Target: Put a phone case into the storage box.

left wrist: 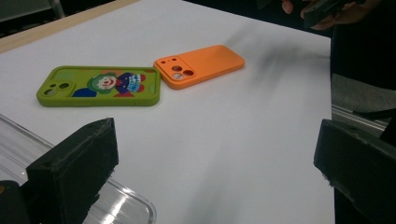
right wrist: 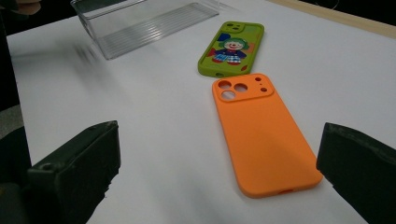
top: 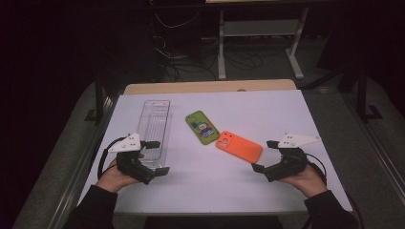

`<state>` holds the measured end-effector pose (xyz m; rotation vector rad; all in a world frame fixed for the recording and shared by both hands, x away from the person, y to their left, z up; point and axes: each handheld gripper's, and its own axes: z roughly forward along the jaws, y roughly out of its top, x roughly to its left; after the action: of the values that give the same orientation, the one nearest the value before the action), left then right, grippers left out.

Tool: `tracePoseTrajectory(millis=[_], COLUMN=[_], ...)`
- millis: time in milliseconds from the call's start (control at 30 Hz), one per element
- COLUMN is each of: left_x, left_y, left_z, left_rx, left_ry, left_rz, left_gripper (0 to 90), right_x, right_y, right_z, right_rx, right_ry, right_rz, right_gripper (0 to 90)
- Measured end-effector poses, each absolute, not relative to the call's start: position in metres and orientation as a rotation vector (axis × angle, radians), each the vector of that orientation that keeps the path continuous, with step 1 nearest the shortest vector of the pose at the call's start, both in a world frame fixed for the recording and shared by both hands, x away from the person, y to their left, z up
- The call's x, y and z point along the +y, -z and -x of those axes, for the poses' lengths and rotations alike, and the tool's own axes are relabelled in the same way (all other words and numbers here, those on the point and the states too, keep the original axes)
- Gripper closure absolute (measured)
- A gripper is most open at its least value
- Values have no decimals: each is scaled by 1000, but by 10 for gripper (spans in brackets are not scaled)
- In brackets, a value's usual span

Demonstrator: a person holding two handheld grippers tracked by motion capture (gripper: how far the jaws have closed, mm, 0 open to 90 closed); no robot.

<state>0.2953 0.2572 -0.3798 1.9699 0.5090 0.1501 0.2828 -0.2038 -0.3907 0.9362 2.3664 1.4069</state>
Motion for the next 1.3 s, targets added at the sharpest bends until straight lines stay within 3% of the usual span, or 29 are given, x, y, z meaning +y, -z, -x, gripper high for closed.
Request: tracePoseTrajectory(millis=[433, 1300], left_x=[244, 179], left_y=[375, 384], left_z=[-295, -296], left_rx=[493, 423], left_ry=[-133, -74], left_rz=[-1979, -2015], left_gripper=[0, 0], right_x=[-204, -192], right_y=[388, 379], right_z=[-283, -309], right_rx=[2363, 2409], right_ry=[-1410, -1306], right_rz=[-940, -949], right_gripper=[0, 0])
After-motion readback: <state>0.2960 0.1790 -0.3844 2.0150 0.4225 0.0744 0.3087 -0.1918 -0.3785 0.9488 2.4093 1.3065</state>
